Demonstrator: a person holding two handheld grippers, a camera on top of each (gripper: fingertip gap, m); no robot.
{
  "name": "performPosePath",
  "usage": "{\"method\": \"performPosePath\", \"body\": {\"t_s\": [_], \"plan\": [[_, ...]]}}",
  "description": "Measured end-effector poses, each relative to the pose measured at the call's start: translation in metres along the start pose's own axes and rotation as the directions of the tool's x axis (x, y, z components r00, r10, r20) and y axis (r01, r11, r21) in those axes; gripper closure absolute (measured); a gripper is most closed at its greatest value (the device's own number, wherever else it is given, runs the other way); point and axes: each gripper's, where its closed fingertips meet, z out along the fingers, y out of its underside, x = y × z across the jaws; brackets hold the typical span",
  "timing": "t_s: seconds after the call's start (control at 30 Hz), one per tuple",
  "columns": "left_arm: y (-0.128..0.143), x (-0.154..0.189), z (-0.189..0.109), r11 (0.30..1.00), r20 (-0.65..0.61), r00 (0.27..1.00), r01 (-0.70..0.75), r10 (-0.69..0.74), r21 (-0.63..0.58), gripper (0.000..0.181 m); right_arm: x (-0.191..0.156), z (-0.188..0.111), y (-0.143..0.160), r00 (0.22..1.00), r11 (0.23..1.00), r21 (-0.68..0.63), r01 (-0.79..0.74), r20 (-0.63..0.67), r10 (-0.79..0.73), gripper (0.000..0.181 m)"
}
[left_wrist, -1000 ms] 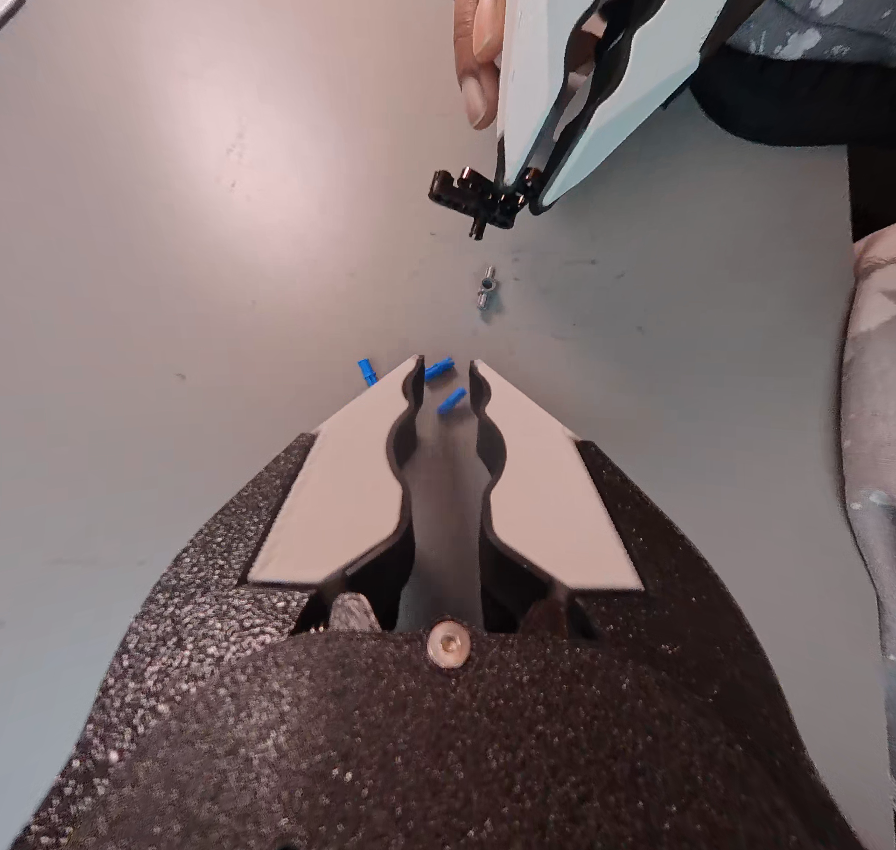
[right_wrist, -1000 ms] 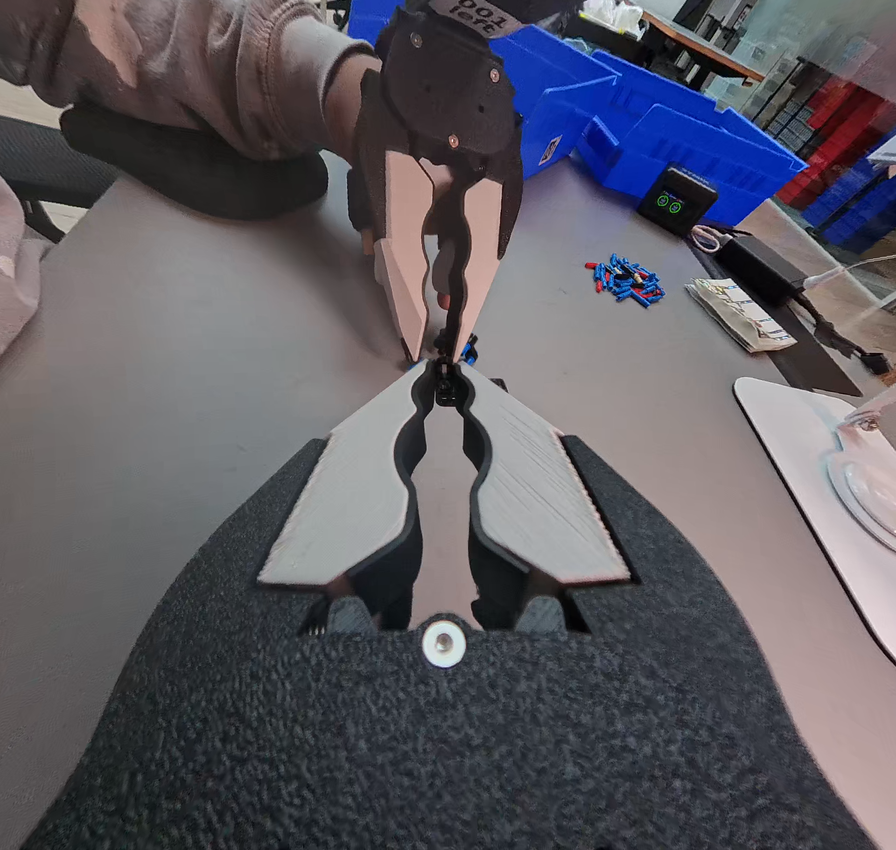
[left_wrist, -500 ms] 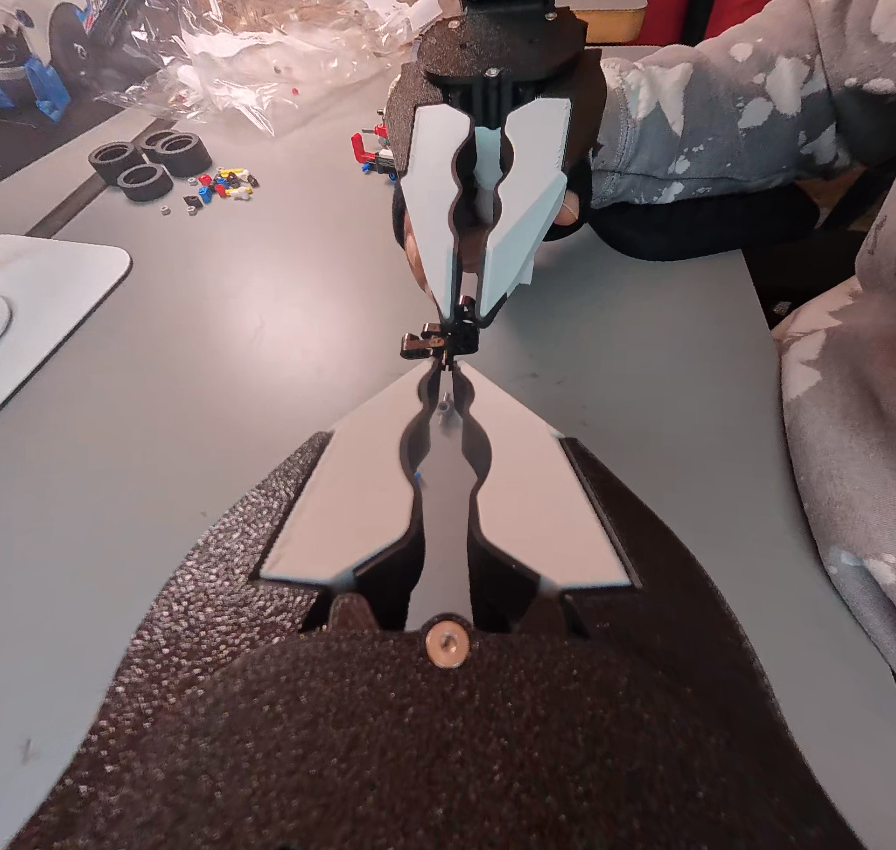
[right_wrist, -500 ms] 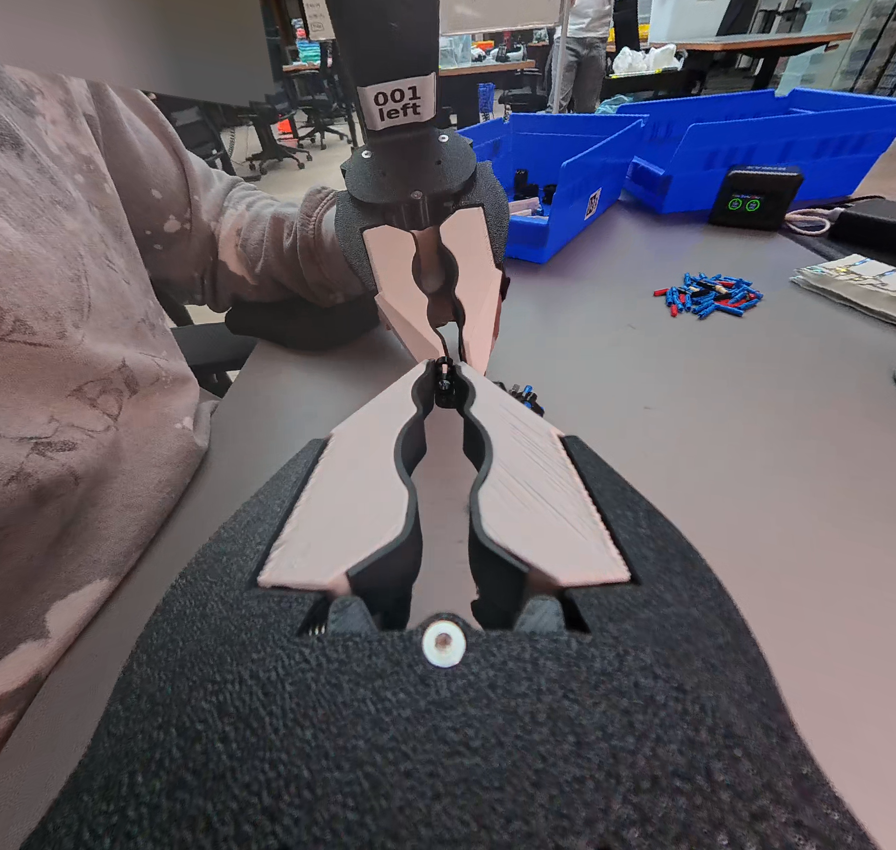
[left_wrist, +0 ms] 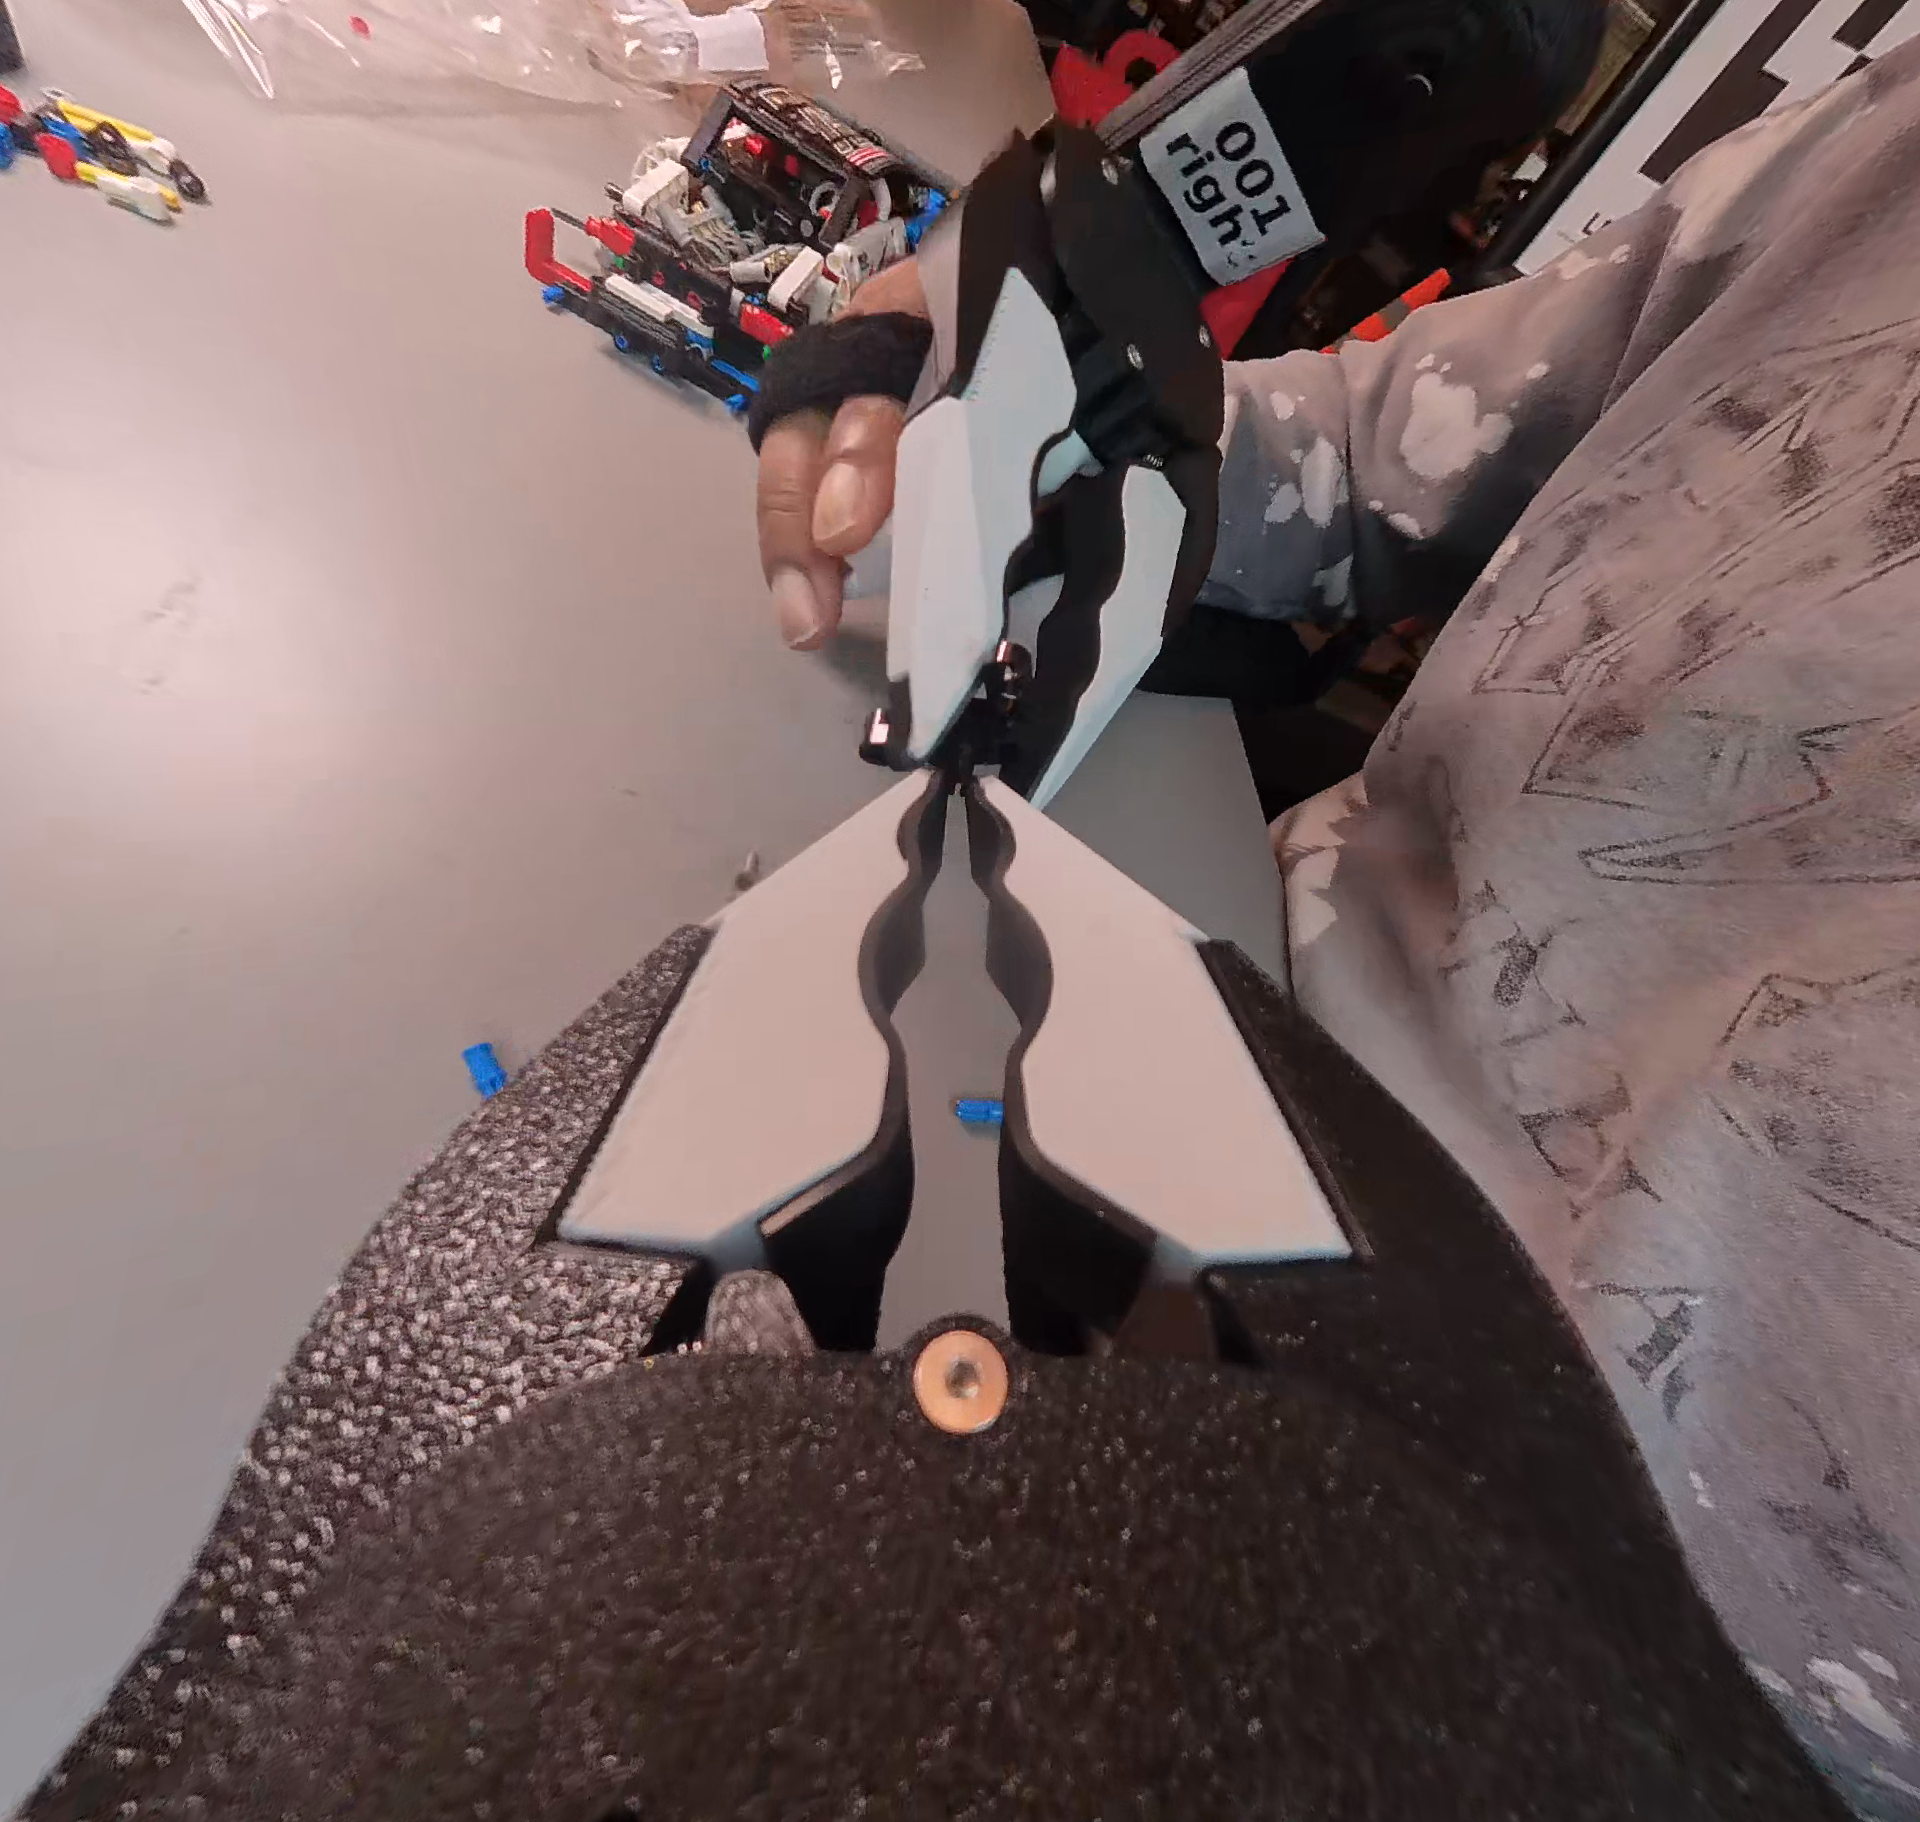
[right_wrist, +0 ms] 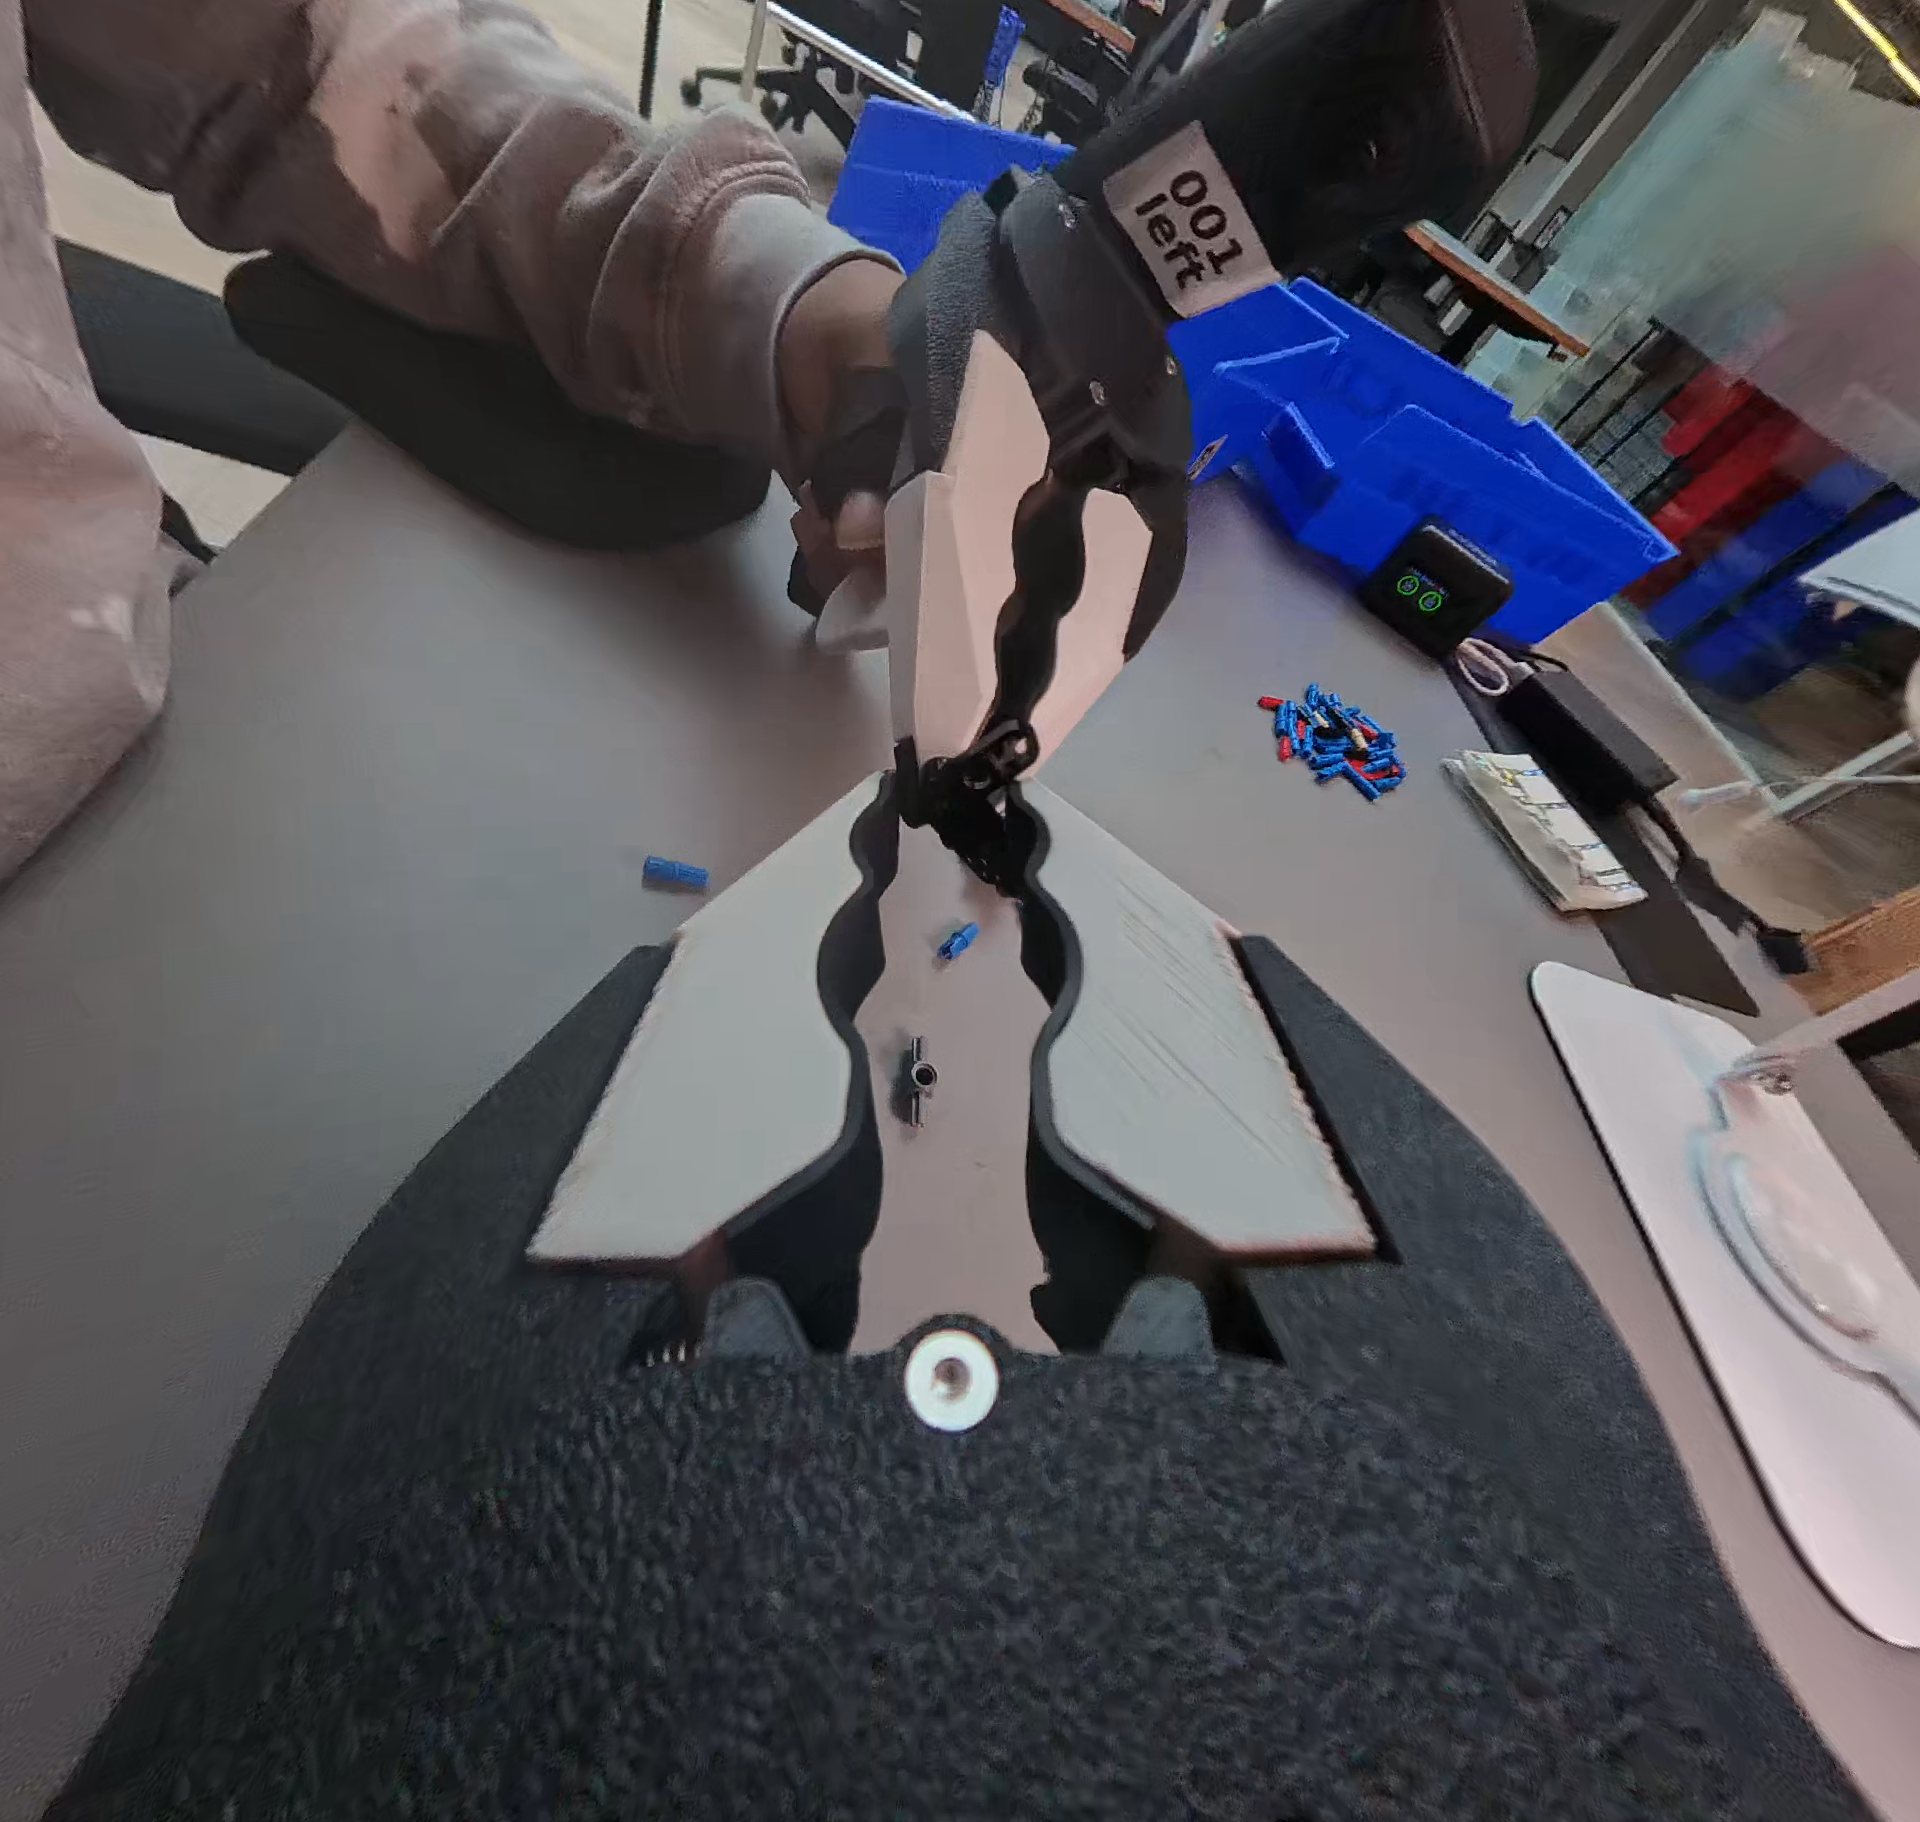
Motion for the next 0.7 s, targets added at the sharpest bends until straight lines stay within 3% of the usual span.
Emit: {"method": "performPosePath", "body": {"t_s": [0.17, 0.4, 0.57, 0.63, 0.7], "plan": [[0.001, 0.005, 0.000, 0.994, -0.081, 0.991, 0.105, -0.105, -0.003, 0.180, -0.004, -0.002, -0.003, 0.998, 0.998, -0.008, 0.067, 0.004, -0.067, 0.165], [-0.008, 0.015, -0.003, 0.987, -0.166, 0.975, 0.155, -0.147, 0.039, 0.180, -0.004, -0.009, -0.015, 0.991, 0.992, 0.072, -0.108, 0.087, 0.102, 0.170], [-0.016, 0.016, -0.005, 0.993, -0.123, 0.988, 0.099, -0.090, 0.072, 0.181, 0.003, -0.015, -0.022, 0.950, 0.947, 0.141, -0.290, 0.163, 0.267, 0.174], [-0.018, 0.000, -0.021, 0.991, -0.034, 0.997, 0.074, -0.070, 0.108, 0.181, 0.029, -0.039, -0.031, 0.907, 0.871, 0.254, -0.420, 0.161, 0.390, 0.175], [-0.017, -0.011, -0.036, 0.992, 0.046, 0.998, 0.039, -0.044, 0.118, 0.181, 0.035, -0.040, -0.025, 0.903, 0.875, 0.226, -0.428, 0.148, 0.403, 0.175]]}}
